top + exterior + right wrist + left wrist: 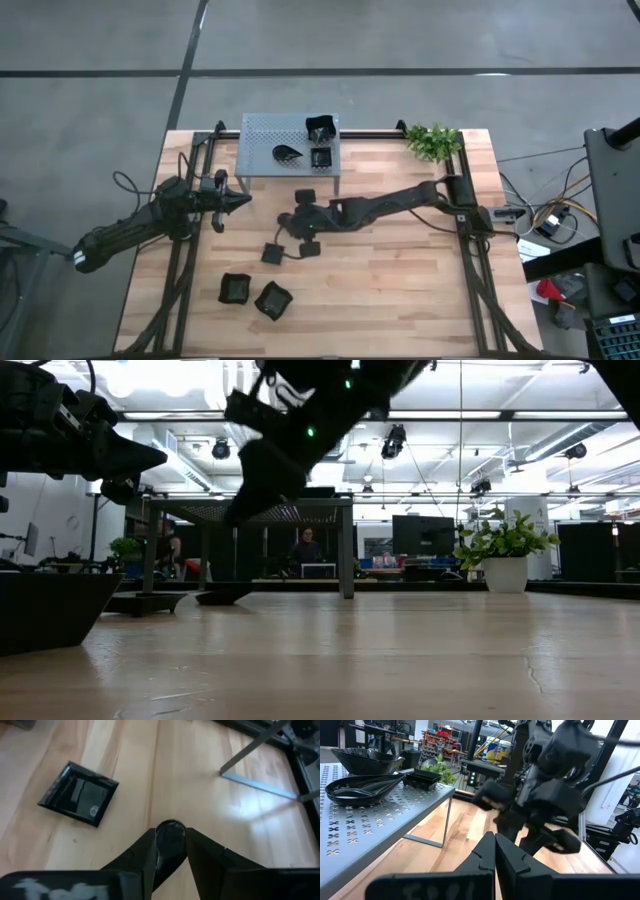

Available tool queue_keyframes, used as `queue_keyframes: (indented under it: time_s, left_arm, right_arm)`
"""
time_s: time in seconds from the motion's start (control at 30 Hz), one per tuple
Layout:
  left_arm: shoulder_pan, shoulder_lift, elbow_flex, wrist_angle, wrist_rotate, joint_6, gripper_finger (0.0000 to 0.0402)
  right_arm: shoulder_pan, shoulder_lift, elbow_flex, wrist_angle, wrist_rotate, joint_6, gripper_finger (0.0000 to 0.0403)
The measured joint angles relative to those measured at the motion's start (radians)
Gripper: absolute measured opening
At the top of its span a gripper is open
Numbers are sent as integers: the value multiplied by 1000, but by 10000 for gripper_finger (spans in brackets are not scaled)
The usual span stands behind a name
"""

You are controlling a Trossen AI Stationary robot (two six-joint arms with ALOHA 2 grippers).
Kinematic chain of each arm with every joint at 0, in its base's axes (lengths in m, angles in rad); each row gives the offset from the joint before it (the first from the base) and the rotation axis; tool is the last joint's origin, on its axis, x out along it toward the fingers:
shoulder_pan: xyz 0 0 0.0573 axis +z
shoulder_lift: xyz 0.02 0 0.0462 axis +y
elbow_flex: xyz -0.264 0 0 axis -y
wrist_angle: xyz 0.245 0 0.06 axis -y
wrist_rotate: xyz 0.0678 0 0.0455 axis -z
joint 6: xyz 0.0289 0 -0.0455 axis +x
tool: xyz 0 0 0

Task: Pick & Place Mini shaped plates
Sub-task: Stack the black drop shaped plate on top of the black drop shaped plate on the shelf

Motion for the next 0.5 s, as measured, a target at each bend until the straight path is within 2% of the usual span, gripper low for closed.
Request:
queue_keyframes:
  time_s: [0.17, 0.4, 0.5]
  left_arm:
    - [0, 0, 0, 0, 0, 0, 3]
    - [0, 0, 0, 0, 0, 0, 3]
    - [0, 0, 0, 0, 0, 0, 3]
  right_arm:
    - [9, 2, -70, 89, -3, -6, 98]
    - [19, 70, -75, 120, -7, -24, 109]
    - [23, 95, -78, 119, 42, -42, 113]
